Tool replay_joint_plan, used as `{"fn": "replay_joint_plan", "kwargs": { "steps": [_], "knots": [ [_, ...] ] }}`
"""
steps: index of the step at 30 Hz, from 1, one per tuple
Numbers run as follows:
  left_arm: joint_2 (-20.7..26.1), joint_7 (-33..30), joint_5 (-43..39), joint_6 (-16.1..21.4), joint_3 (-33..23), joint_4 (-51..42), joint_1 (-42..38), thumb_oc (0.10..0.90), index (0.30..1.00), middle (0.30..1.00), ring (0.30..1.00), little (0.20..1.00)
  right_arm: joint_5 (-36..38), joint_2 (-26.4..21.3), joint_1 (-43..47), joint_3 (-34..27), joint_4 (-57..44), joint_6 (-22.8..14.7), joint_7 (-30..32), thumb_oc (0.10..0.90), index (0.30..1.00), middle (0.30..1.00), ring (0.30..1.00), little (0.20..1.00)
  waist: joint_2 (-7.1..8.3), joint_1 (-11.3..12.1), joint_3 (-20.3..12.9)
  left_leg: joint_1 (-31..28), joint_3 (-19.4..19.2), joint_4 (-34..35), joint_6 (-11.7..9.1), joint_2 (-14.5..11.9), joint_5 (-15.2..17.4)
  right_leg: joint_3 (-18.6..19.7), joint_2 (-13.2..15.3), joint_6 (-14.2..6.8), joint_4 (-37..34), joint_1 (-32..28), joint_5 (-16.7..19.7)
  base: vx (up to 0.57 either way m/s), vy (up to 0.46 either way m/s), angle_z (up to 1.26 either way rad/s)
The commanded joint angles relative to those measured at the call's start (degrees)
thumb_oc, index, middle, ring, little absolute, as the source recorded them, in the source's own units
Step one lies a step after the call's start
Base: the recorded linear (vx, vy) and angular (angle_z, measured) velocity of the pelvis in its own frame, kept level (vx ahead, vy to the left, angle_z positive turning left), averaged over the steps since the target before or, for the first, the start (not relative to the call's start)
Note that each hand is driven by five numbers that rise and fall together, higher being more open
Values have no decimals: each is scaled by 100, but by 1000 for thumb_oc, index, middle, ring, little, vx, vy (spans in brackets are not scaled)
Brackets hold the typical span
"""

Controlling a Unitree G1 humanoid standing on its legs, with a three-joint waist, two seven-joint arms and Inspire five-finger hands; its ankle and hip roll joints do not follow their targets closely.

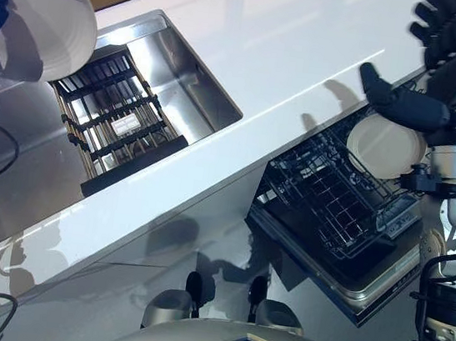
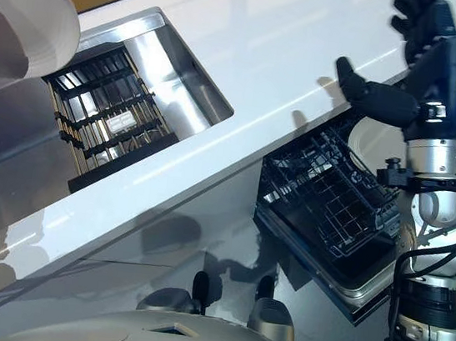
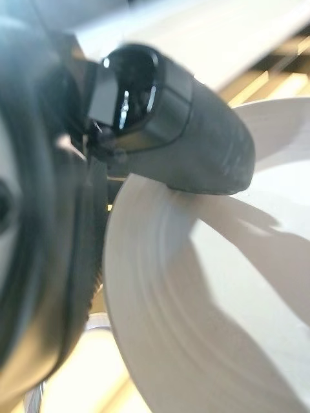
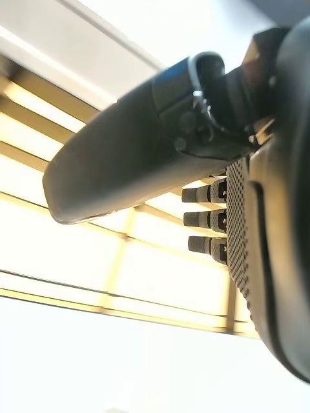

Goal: Pick up plates and place into dishwasher.

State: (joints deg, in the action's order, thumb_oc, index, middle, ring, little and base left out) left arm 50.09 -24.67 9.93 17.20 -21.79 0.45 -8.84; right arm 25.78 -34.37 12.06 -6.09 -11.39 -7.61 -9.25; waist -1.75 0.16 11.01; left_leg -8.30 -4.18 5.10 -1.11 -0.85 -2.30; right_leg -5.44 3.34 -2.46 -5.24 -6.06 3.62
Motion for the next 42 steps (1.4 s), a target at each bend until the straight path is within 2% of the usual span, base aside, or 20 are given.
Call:
{"fn": "replay_joint_plan", "kwargs": {
  "steps": [1,5,10,14,20,28,42],
  "knots": [
    [278,-762,342,613,279,-323,-531,100,300,300,300,200,782,61,663,265,-487,128,-331,800,900,900,900,900,-106,2,-912,52,222,-85,236,415,616,-284,-424,83,548,-8,-1103,0,0,0],
    [9,-1185,660,719,856,-557,-869,100,300,300,300,200,1302,455,868,847,-519,452,-264,800,900,900,900,900,-87,31,-952,38,242,-92,232,409,610,-324,-423,87,588,-21,-1113,10,-12,2],
    [-422,-1549,937,746,1618,-677,-1293,100,300,300,300,200,1498,933,1072,1367,-419,514,-59,800,900,900,900,900,-71,34,-984,19,255,-92,229,404,614,-338,-432,80,619,-40,-1126,19,-19,4],
    [-757,-1599,1028,606,2142,-697,-1499,100,300,300,300,200,1515,1157,1148,1653,-297,501,73,800,900,900,900,900,-56,12,-984,-4,244,-98,230,397,616,-320,-441,67,639,-54,-1124,0,0,0],
    [-1053,-1613,1102,533,2542,-576,-1589,100,300,300,300,200,1695,1358,1131,1822,-144,596,136,800,900,900,900,900,-40,-18,-975,-28,234,-93,236,391,618,-293,-458,51,632,-65,-1103,0,0,0],
    [-1311,-1497,1074,453,2998,-393,-1691,100,300,300,300,200,2282,1606,1026,2030,44,876,100,800,900,900,900,900,-24,-64,-935,-41,209,-99,235,381,610,-275,-472,40,625,-82,-1081,0,0,0],
    [-1593,-1215,1073,459,3781,-266,-1943,100,300,300,300,200,2444,1803,922,2405,160,971,-133,800,900,900,900,900,-6,-133,-831,-107,219,-67,246,365,629,-255,-488,19,620,-131,-1103,-2,0,0]
  ]
}}
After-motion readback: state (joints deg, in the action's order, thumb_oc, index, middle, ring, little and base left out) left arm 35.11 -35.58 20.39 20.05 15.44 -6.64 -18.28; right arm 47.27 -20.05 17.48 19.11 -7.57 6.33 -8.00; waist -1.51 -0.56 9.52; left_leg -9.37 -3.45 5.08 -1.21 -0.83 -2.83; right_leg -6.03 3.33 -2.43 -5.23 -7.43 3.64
